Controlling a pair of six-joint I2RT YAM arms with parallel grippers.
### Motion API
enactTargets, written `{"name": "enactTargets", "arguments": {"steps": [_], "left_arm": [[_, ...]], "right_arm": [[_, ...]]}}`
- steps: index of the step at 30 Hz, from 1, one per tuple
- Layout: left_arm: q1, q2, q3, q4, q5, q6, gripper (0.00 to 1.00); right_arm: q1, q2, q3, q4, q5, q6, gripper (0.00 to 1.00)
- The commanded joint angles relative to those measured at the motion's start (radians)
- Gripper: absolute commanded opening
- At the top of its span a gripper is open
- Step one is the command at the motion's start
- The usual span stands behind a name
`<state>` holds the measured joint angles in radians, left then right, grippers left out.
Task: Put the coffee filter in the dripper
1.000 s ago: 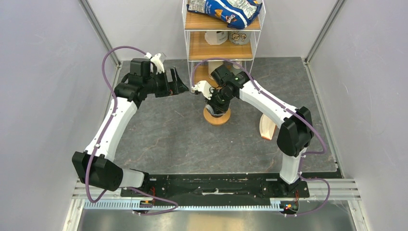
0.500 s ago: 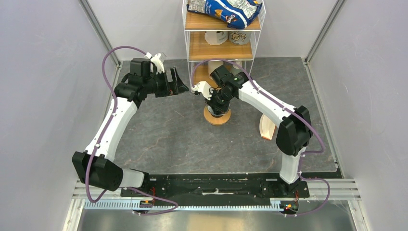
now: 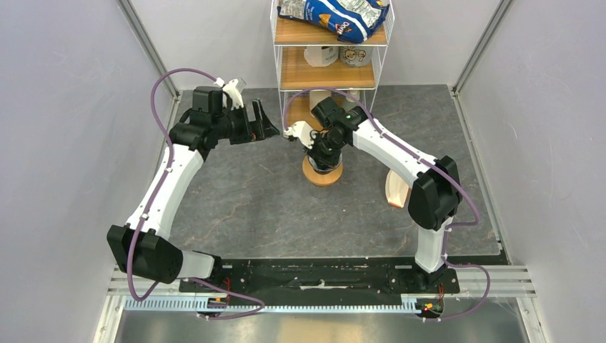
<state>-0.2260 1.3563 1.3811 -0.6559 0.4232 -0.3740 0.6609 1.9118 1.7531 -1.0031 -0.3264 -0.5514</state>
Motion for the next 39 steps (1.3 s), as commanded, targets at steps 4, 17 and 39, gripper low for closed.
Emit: {"name": "enactTargets", "arguments": {"steps": [4, 17, 39], "left_arm": [[0.013, -0.008, 0.027, 0.025, 0.032, -0.007, 0.98], [0.020, -0.011, 0.026, 0.043, 0.050, -0.020, 0.98], [0.020, -0.020, 0.010, 0.053, 0.063, -0.026, 0.98]], "right_arm": [[0.000, 0.036, 0.020, -0.031, 0.004, -0.017, 0.03], [0.001, 0.016, 0.094, -0.078, -0.009, -0.009, 0.06], [0.002, -0.030, 0.161, -0.124, -0.019, 0.022, 0.11]]}}
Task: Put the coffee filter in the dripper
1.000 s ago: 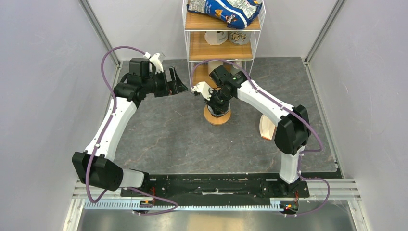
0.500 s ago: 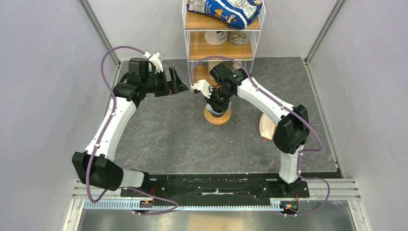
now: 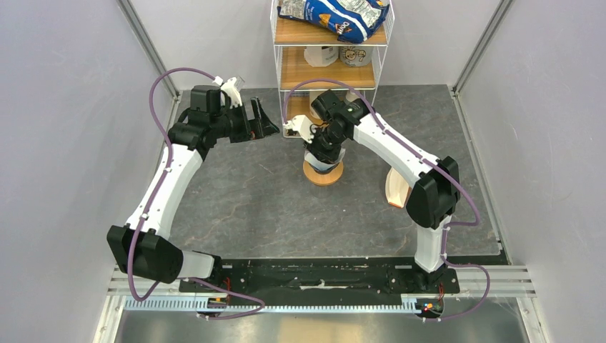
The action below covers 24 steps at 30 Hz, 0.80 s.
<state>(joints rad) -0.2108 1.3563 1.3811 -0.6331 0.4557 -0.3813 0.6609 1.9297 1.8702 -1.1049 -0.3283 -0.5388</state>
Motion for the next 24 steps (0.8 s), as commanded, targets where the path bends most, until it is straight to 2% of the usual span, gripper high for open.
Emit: {"name": "enactTargets", "arguments": {"steps": [1, 19, 24], "left_arm": [[0.005, -0.020, 0.010, 0.031, 0.031, -0.019, 0.98], [0.004, 0.009, -0.024, 0.043, 0.054, -0.021, 0.98], [-0.001, 0.020, -0.033, 0.050, 0.064, -0.026, 0.98]], "right_arm": [[0.002, -0.050, 0.044, -0.024, -0.016, 0.010, 0.13], [0.006, -0.093, 0.045, -0.027, -0.019, 0.013, 0.25], [0.009, -0.110, 0.030, -0.014, -0.008, 0.003, 0.33]]}}
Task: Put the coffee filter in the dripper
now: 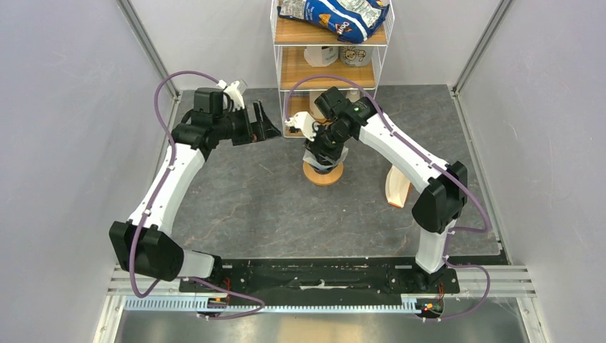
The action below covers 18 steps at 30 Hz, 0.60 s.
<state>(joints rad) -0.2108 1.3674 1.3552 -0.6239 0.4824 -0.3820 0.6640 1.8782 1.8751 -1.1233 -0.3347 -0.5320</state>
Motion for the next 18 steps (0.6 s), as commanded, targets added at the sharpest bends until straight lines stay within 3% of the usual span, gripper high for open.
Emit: {"name": "enactTargets", "arguments": {"steps": [1, 5, 18], "left_arm": [[-0.001, 0.010, -0.011, 0.041, 0.040, -0.027, 0.98], [-0.004, 0.015, -0.021, 0.043, 0.047, -0.028, 0.98], [-0.086, 0.054, -0.022, 0.056, 0.035, 0.001, 0.98]], "right_arm": [[0.007, -0.060, 0.025, 0.008, 0.000, -0.003, 0.33], [0.009, -0.065, 0.038, 0.005, -0.004, -0.001, 0.36], [0.015, -0.097, -0.022, 0.020, 0.015, -0.010, 0.63]]}}
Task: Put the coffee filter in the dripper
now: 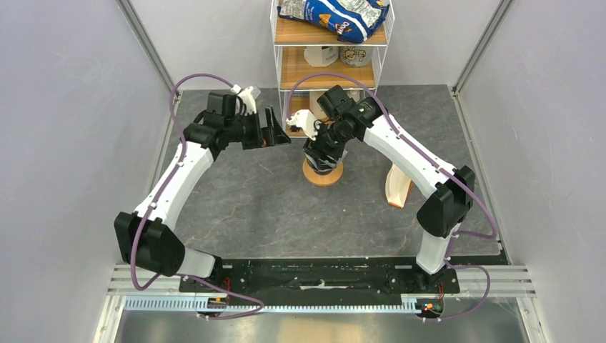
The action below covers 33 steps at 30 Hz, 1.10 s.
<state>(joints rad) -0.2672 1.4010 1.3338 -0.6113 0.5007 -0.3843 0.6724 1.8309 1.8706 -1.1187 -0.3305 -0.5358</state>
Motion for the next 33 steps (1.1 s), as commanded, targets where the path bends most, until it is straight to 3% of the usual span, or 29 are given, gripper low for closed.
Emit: {"name": "enactTargets", "arguments": {"steps": [1, 10, 21, 24, 33], "left_arm": [[-0.036, 0.028, -0.001, 0.047, 0.016, 0.000, 0.98], [-0.045, 0.052, 0.004, 0.065, -0.001, -0.018, 0.98], [-0.045, 0.041, -0.001, 0.065, -0.007, -0.022, 0.99], [-0.044, 0.040, -0.001, 0.065, -0.008, -0.021, 0.99], [-0.044, 0.033, -0.002, 0.064, -0.009, -0.016, 0.99]], "right_arm": [[0.007, -0.049, -0.022, 0.023, 0.016, -0.005, 0.65], [0.007, -0.032, -0.039, 0.049, 0.045, -0.004, 0.78], [0.007, -0.042, -0.042, 0.054, 0.044, -0.005, 0.82], [0.007, -0.045, -0.043, 0.054, 0.046, -0.006, 0.88], [0.007, -0.051, -0.029, 0.049, 0.047, -0.001, 0.89]]}}
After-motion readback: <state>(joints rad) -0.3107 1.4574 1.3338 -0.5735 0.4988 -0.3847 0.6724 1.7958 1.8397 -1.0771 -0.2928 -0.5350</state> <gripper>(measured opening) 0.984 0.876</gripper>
